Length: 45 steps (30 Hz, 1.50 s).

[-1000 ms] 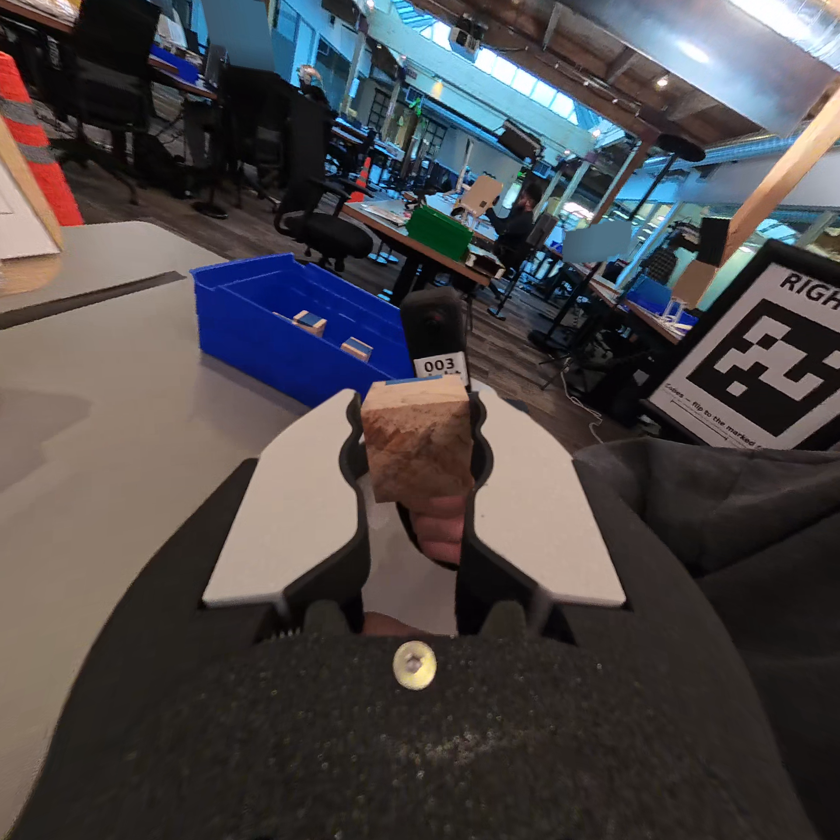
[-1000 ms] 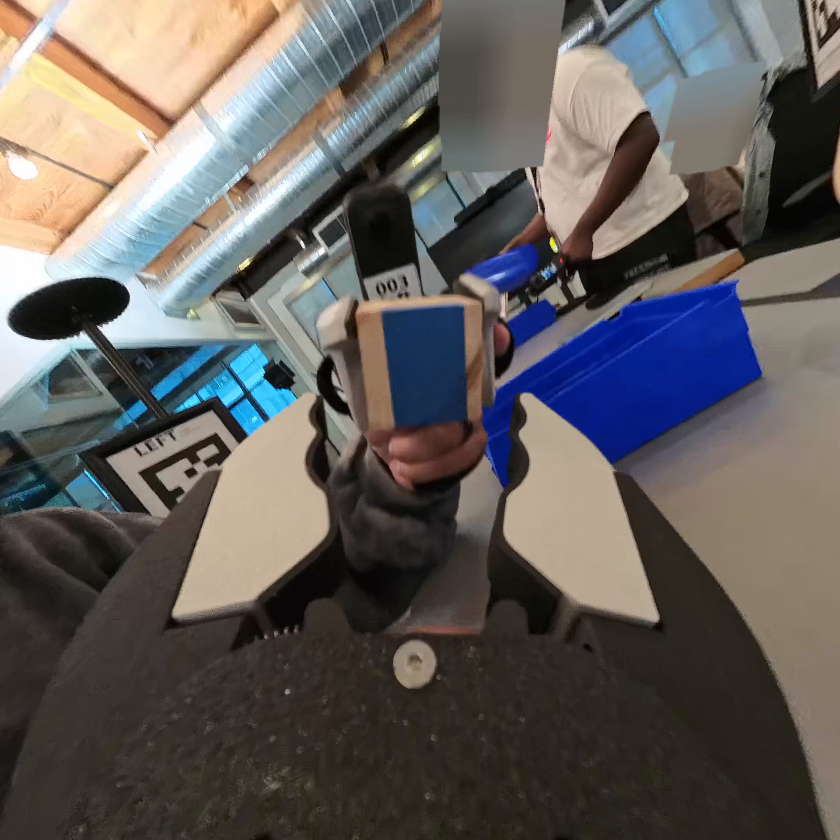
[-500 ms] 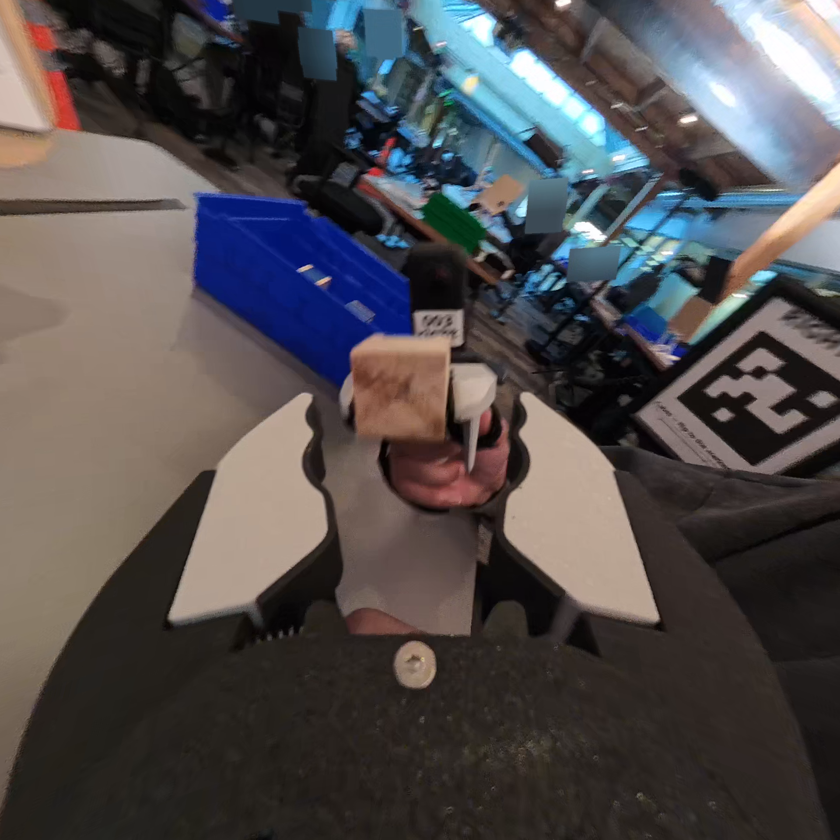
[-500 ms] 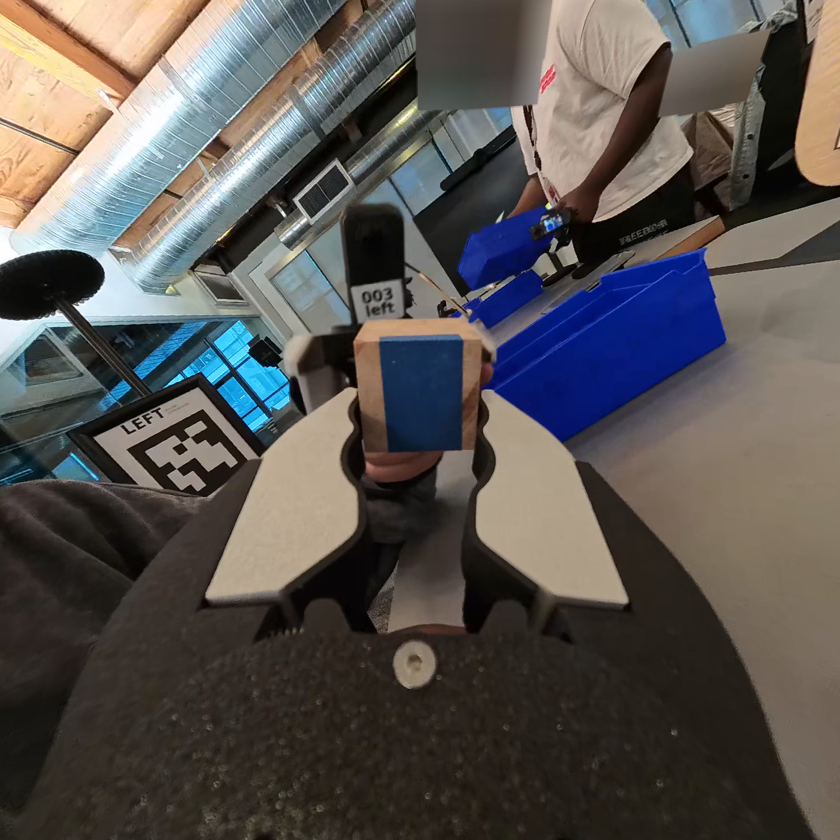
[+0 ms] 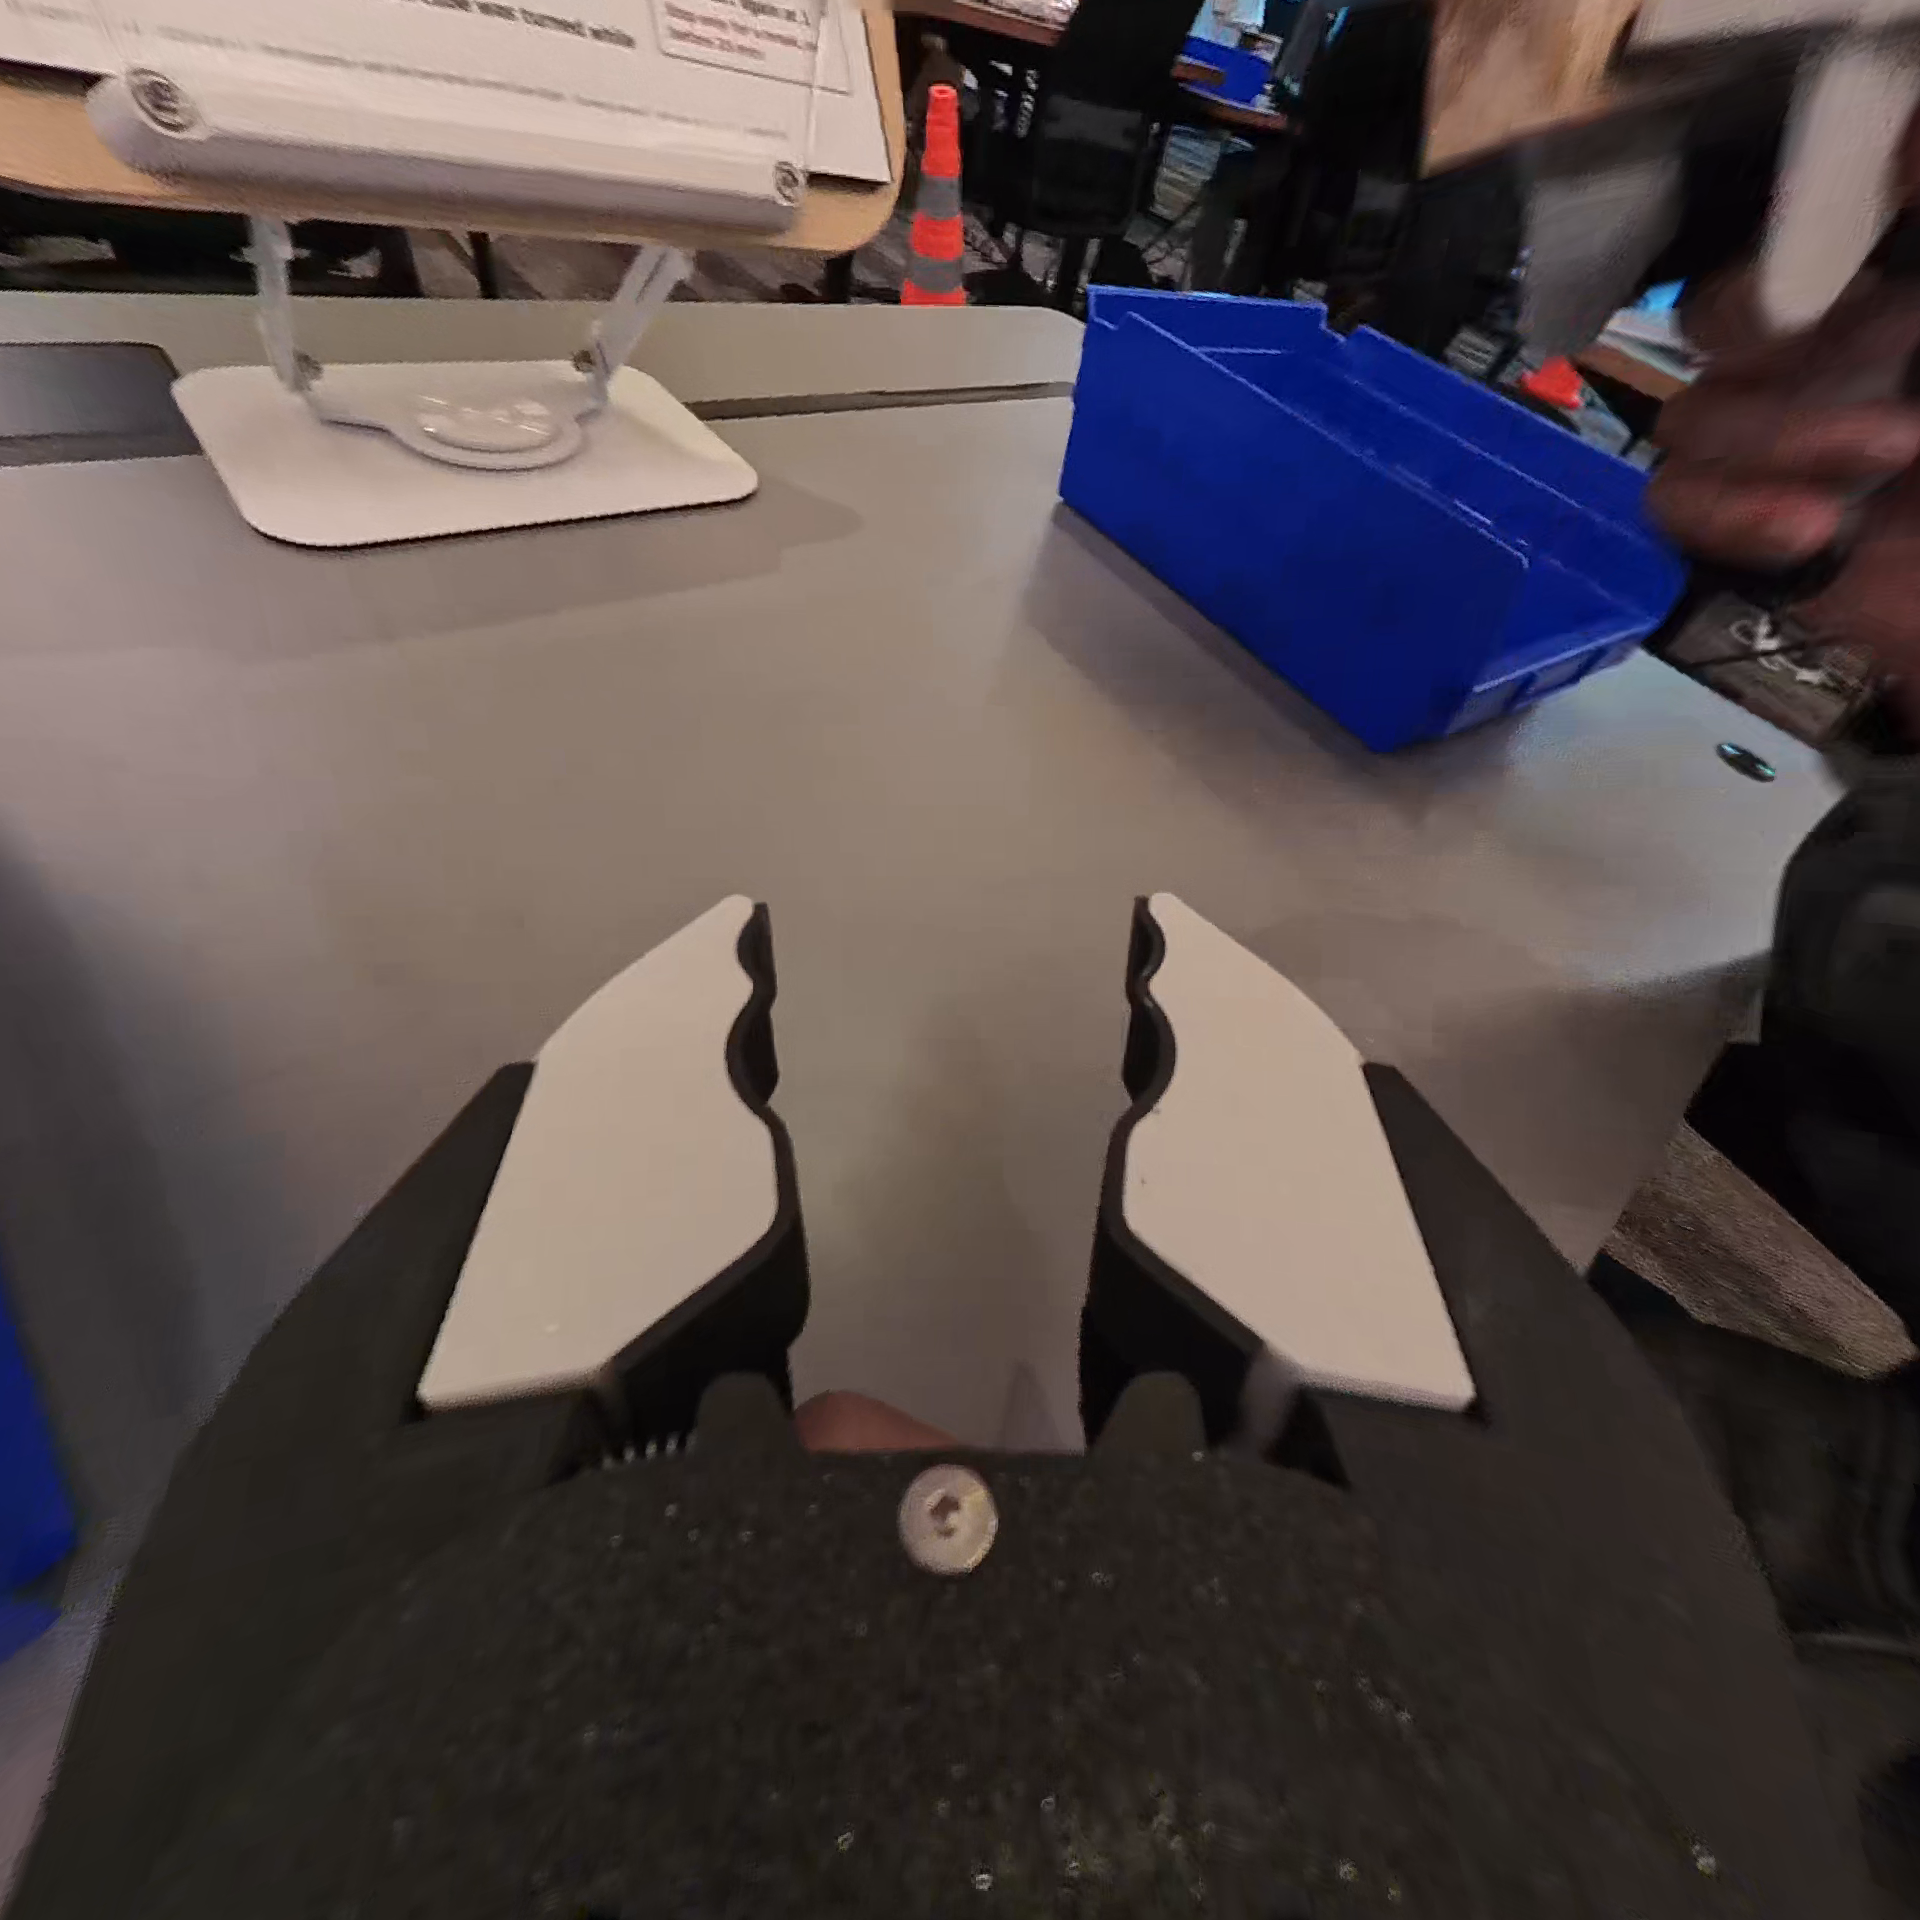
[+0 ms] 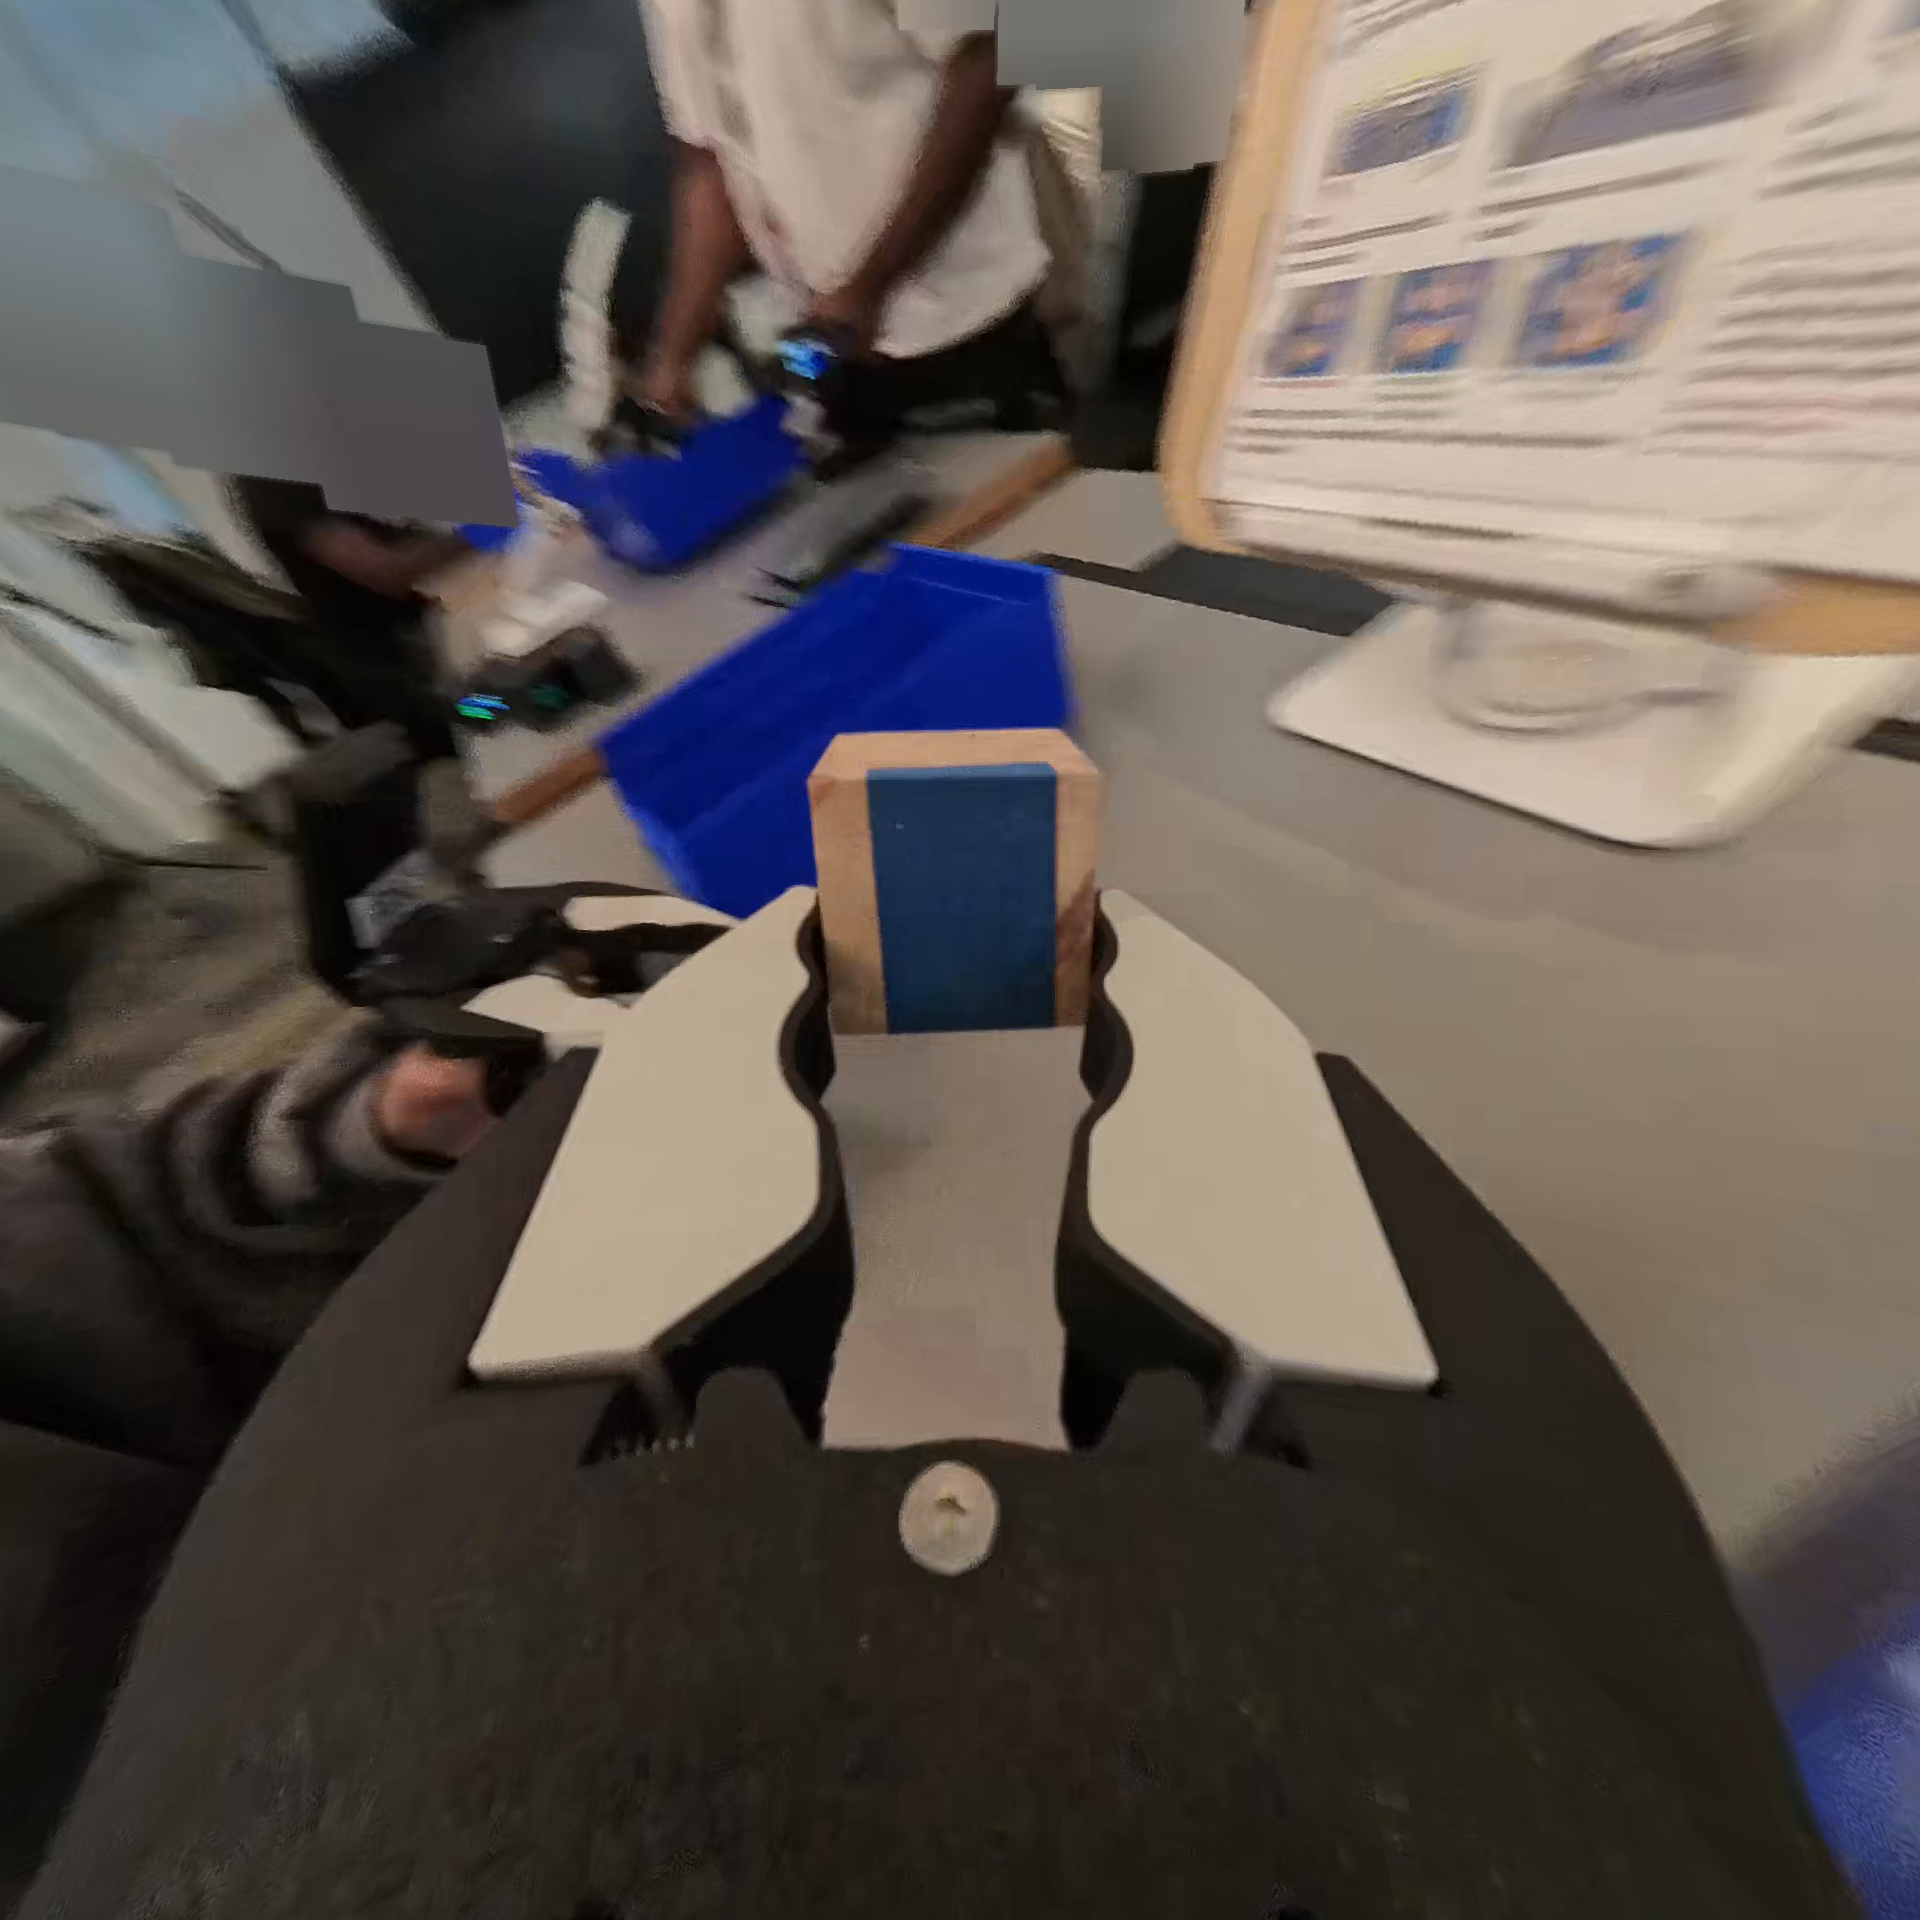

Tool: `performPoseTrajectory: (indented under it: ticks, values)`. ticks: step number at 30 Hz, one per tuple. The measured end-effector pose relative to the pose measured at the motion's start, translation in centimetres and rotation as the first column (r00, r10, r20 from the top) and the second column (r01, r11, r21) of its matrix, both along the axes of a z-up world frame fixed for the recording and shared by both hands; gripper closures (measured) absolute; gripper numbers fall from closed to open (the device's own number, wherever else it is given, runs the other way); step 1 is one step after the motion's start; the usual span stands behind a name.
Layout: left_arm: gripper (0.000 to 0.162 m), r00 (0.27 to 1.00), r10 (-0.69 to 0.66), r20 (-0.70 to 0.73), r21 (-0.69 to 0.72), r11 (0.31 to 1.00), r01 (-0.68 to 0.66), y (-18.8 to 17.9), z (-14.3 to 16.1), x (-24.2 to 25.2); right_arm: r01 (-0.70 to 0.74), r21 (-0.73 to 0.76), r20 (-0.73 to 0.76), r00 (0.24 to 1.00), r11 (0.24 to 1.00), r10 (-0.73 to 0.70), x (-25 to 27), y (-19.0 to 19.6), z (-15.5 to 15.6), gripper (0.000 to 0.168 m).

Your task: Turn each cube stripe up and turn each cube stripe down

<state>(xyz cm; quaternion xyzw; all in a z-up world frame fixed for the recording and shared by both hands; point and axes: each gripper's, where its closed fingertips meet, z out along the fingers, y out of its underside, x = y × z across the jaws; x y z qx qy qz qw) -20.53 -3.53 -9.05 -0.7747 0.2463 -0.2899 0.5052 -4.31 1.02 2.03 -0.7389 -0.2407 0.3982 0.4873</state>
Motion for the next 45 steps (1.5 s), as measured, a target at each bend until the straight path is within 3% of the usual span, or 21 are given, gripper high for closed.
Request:
performPoseTrajectory:
  ticks: [2, 5, 7, 9, 12, 15, 20, 25, 28, 30, 32, 35, 38, 40, 42, 45]
  values:
    - [0.099, 0.999, -0.029, -0.015, -0.016, 0.999, 0.029, -0.4, -0.5, 0.4, 0.188, -0.059, 0.165, 0.970, 0.980, -0.176, 6.4, 0.7, 0.6, 0.123]
    - [0.099, 0.997, -0.064, -0.032, -0.063, 0.996, 0.062, -0.9, -1.4, 1.1, 0.538, -0.136, 0.473, 0.773, 0.832, -0.422, 17.4, 0.9, -3.1, 0.123]
    - [0.099, 0.994, -0.104, -0.030, -0.090, 0.991, 0.101, -1.4, -1.8, 1.7, 0.625, -0.248, 0.606, 0.697, 0.740, -0.385, 21.6, 0.3, -7.4, 0.123]
    - [0.098, 0.991, -0.127, -0.028, -0.101, 0.987, 0.124, -1.8, -2.0, 2.1, 0.624, -0.386, 0.641, 0.711, 0.680, -0.289, 22.8, -0.2, -11.2, 0.123]
    - [0.098, 0.989, -0.143, -0.042, -0.099, 0.985, 0.139, -2.0, -2.1, 2.2, 0.652, -0.464, 0.717, 0.674, 0.599, -0.178, 23.8, -0.5, -15.4, 0.123]
    - [0.098, 0.989, -0.140, -0.053, -0.086, 0.987, 0.135, -2.0, -2.0, 2.2, 0.688, -0.481, 0.774, 0.624, 0.543, -0.106, 24.6, -0.4, -18.1, 0.122]
    - [0.097, 0.986, -0.155, -0.063, -0.102, 0.984, 0.148, -2.2, -2.4, 2.4, 0.698, -0.498, 0.787, 0.613, 0.515, -0.069, 25.0, 0.0, -19.6, 0.122]
    - [0.097, 0.984, -0.162, -0.074, -0.107, 0.982, 0.154, -2.3, -2.6, 2.4, 0.691, -0.500, 0.786, 0.616, 0.522, -0.063, 24.8, 0.1, -20.0, 0.122]
    - [0.097, 0.983, -0.165, -0.082, -0.115, 0.981, 0.155, -2.4, -2.8, 2.4, 0.682, -0.494, 0.783, 0.618, 0.540, -0.065, 24.7, -0.5, -18.8, 0.105]
    - [0.097, 0.983, -0.165, -0.084, -0.113, 0.981, 0.155, -2.3, -2.8, 2.3, 0.687, -0.422, 0.791, 0.598, 0.592, -0.129, 24.7, -1.0, -15.5, 0.098]
    - [0.097, 0.985, -0.155, -0.079, -0.100, 0.984, 0.147, -2.1, -2.5, 2.1, 0.650, -0.303, 0.741, 0.621, 0.697, -0.257, 23.4, -0.9, -10.2, 0.100]
    - [0.096, 0.990, -0.119, -0.070, -0.100, 0.989, 0.112, -1.6, -2.2, 1.6, 0.497, 0.037, 0.537, 0.722, 0.867, -0.437, 18.2, -0.2, -1.3, 0.102]
    - [0.095, 0.998, -0.037, -0.052, -0.072, 0.997, 0.034, -0.6, -1.6, 0.4, 0.314, 0.396, 0.199, 0.888, 0.863, -0.415, 9.6, -1.6, 4.1, 0.109]
    - [0.096, 0.997, 0.033, -0.065, -0.016, 0.999, -0.034, 0.3, -0.9, -0.8, 0.245, 0.508, 0.033, 0.953, 0.826, -0.302, 3.7, -3.1, 3.7, 0.114]
    - [0.105, 0.992, 0.103, -0.079, 0.056, 0.994, -0.099, 1.0, -0.1, -2.0, 0.270, 0.527, -0.075, 0.959, 0.806, -0.272, -0.8, -3.3, 1.5, 0.114]
    - [0.103, 0.979, 0.177, -0.100, 0.109, 0.980, -0.166, 1.8, 0.2, -3.3, 0.242, 0.467, -0.016, 0.964, 0.851, -0.265, -6.0, -2.4, -4.2, 0.112]
